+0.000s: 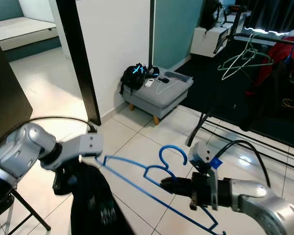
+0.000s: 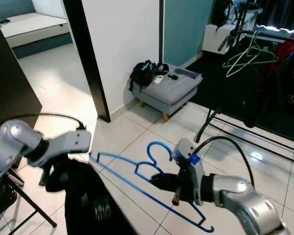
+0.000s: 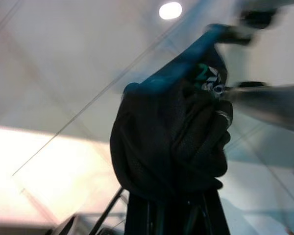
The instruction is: Hang hanger
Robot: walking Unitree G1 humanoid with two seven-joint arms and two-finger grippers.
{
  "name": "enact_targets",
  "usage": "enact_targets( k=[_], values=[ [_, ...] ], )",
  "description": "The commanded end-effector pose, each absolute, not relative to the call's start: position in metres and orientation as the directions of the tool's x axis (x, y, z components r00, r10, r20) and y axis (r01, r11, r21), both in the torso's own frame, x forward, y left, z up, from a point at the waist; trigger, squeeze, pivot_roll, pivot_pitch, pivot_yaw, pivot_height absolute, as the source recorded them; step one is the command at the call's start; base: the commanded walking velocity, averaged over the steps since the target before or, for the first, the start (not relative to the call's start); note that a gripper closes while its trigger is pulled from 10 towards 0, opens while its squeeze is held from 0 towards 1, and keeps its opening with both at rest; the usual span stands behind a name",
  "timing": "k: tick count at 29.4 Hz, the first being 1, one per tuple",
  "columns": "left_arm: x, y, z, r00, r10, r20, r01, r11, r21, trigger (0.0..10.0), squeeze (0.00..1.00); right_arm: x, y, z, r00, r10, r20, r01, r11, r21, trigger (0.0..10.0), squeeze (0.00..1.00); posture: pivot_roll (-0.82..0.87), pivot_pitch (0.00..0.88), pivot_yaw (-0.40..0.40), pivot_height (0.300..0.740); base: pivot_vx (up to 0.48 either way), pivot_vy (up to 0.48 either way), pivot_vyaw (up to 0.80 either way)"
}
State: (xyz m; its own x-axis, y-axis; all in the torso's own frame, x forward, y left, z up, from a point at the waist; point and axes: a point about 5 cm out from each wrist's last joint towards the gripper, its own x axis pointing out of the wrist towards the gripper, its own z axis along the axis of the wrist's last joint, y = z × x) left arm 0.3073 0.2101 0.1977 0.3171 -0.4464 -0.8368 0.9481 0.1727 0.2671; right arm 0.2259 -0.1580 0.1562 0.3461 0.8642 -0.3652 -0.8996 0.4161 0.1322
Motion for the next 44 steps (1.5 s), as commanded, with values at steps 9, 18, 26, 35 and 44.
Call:
enact_targets(
  k=[9, 18, 26, 35, 44],
  values=[
    [0.339, 0.218, 0.207, 0.546, -0.315, -0.776, 0.830, 0.331, 0.449, 10.0, 0.00, 0.215, -0.171, 0.169, 0.308, 0.835, -0.455, -0.916, 0.389, 0.094, 10.0, 0.00, -0.02, 0.022, 0.064, 0.740, 0.000, 0.000, 0.00],
    [0.340, 0.196, 0.211, 0.530, -0.398, -0.748, 0.846, 0.304, 0.438, 10.0, 0.00, 0.220, -0.162, 0.169, 0.362, 0.817, -0.448, -0.906, 0.421, 0.037, 10.0, 0.00, -0.01, 0.022, 0.073, 0.740, 0.000, 0.000, 0.00],
    [0.334, 0.166, 0.221, 0.473, -0.553, -0.686, 0.881, 0.315, 0.354, 10.0, 0.00, 0.232, -0.136, 0.173, 0.410, 0.842, -0.350, -0.895, 0.445, 0.022, 10.0, 0.00, 0.00, 0.020, 0.072, 0.740, 0.000, 0.000, 0.00],
    [0.335, 0.152, 0.228, 0.483, -0.623, -0.616, 0.872, 0.409, 0.269, 10.0, 0.00, 0.249, -0.131, 0.180, 0.529, 0.799, -0.287, -0.836, 0.548, -0.017, 10.0, 0.00, 0.00, 0.017, 0.075, 0.740, 0.000, 0.000, 0.00],
    [0.340, 0.161, 0.230, 0.535, -0.578, -0.616, 0.837, 0.462, 0.293, 10.0, 0.00, 0.259, -0.141, 0.181, 0.595, 0.744, -0.304, -0.789, 0.613, -0.044, 10.0, 0.00, 0.00, 0.013, 0.069, 0.740, 0.000, 0.000, 0.00]
  ],
)
